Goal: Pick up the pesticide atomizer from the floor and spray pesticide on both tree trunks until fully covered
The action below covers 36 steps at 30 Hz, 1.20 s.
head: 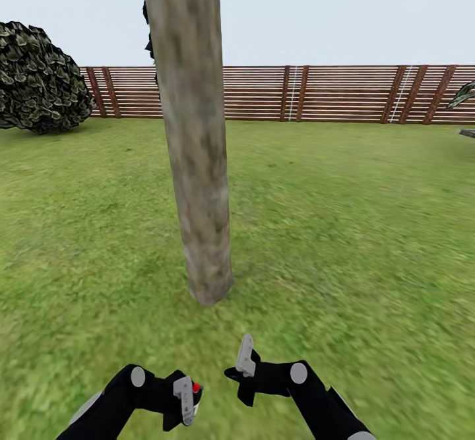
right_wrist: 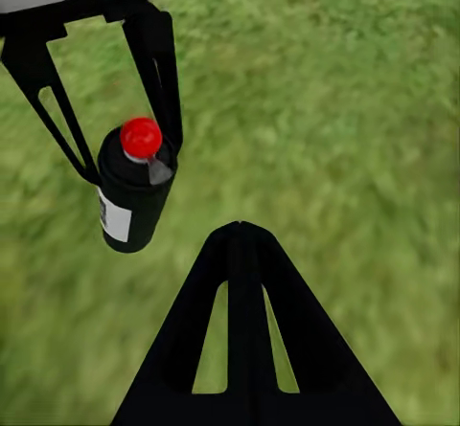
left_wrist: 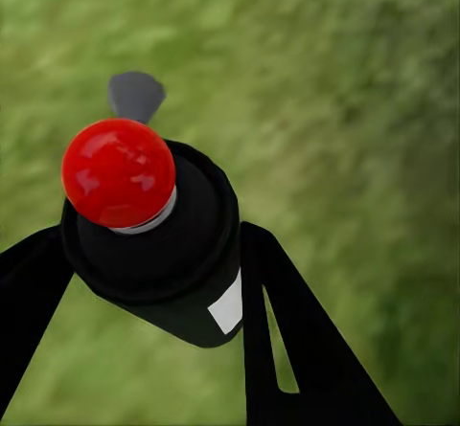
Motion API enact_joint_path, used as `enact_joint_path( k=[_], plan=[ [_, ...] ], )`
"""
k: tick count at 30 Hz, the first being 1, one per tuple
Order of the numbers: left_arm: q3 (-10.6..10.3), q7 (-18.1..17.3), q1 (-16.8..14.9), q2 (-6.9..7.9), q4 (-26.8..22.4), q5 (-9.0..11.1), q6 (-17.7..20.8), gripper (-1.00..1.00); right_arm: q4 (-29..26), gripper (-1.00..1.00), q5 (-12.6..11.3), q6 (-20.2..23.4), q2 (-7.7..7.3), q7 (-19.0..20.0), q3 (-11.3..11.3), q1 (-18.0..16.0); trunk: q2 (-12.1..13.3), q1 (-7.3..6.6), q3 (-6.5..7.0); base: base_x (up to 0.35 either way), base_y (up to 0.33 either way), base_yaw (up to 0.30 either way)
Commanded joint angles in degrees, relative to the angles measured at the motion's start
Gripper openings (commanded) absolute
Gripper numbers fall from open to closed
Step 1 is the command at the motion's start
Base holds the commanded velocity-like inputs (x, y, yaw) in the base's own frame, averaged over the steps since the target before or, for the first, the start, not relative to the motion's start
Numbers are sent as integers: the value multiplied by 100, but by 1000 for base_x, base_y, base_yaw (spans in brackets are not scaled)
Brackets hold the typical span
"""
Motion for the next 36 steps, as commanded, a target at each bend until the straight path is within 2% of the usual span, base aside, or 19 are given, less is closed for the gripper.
enact_joint_path(
  k=[1, 6, 10, 15, 16, 20, 36],
  plan=[
    [0, 0, -3, -4, -1, 4, 0, -100, 0, -100, 0, 0, 7, 0, 4, 0, 0, 0, 0, 0, 0, 0],
    [-7, 0, -62, -72, -1, 7, -8, -100, 2, -100, 0, 0, 13, 0, 224, 0, 0, 0, 0, 0, 0, 0],
    [-14, -11, -75, -130, -18, 2, -17, -100, 13, -100, 0, 0, 11, -4, 300, 0, 0, 0, 0, 0, 0, 0],
    [-13, -31, -81, -124, -27, 14, -39, -100, 23, -100, 8, 0, 3, -3, 306, 0, 0, 0, 0, 0, 0, 0],
    [-11, -214, -87, -137, -28, 19, -60, -100, 26, -100, 9, 0, -3, -6, 301, 0, 0, 0, 0, 0, 0, 0],
    [-4, -354, -157, -121, -17, 31, -88, -100, 26, -100, 11, 0, -6, -8, 298, 0, 0, 0, 0, 0, 0, 0],
    [9, -387, -194, -200, -2, 93, -117, -100, 26, -100, 12, 0, -5, -9, 297, 0, 0, 0, 0, 0, 0, 0]
  ],
)
